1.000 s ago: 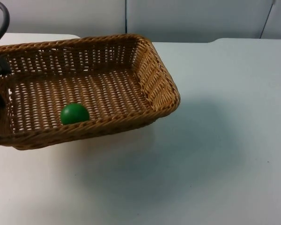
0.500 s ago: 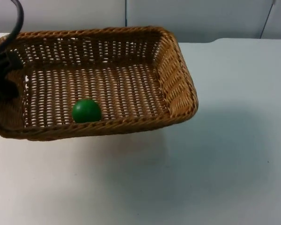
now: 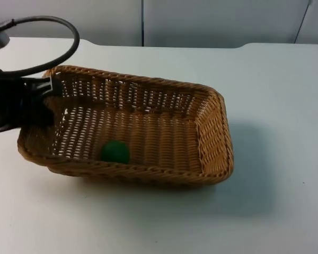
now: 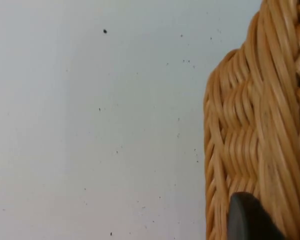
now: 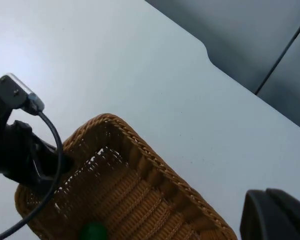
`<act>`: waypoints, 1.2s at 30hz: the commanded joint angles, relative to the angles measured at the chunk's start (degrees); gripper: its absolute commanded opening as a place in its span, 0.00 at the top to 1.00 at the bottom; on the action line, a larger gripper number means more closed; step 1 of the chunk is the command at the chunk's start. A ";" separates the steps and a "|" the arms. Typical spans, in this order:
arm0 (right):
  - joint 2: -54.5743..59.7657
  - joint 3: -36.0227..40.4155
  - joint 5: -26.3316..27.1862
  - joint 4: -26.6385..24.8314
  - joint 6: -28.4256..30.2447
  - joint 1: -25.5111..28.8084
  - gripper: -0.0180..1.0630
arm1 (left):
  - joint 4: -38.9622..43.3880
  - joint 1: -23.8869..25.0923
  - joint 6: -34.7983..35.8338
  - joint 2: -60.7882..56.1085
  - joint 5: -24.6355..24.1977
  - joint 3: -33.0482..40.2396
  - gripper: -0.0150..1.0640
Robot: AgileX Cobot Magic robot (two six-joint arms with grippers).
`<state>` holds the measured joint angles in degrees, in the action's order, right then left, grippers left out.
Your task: Pick up the basket with the left hand and place the ball into the basket with the right hand.
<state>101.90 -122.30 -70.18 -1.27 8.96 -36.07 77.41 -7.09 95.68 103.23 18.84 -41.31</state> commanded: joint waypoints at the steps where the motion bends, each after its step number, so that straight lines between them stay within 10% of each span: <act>1: -0.56 -0.51 0.21 -0.47 -0.19 0.06 0.99 | 1.15 0.11 2.11 1.89 3.27 -0.84 0.86; 9: -0.56 -0.51 0.21 -0.48 -0.07 0.06 0.99 | 0.70 0.11 2.19 2.62 1.01 -1.50 0.24; 22: -0.56 -0.51 0.21 -0.25 -0.07 0.06 0.99 | 8.63 0.11 2.38 -4.89 -7.19 -2.79 0.21; 27: -0.56 -0.51 0.21 -0.25 -0.07 0.06 0.99 | 12.91 0.11 8.18 -14.78 -4.84 -2.66 0.57; 30: -0.67 -0.51 0.21 0.01 -0.07 0.06 0.99 | 22.54 0.11 15.75 -23.92 2.52 -2.56 0.99; 36: -4.06 -0.51 0.21 0.42 -0.19 0.06 0.99 | 22.54 0.11 16.34 -44.68 6.93 4.95 0.99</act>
<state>100.67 -122.30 -70.18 -1.16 8.86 -36.07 98.91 -7.09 111.18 66.14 24.47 -40.19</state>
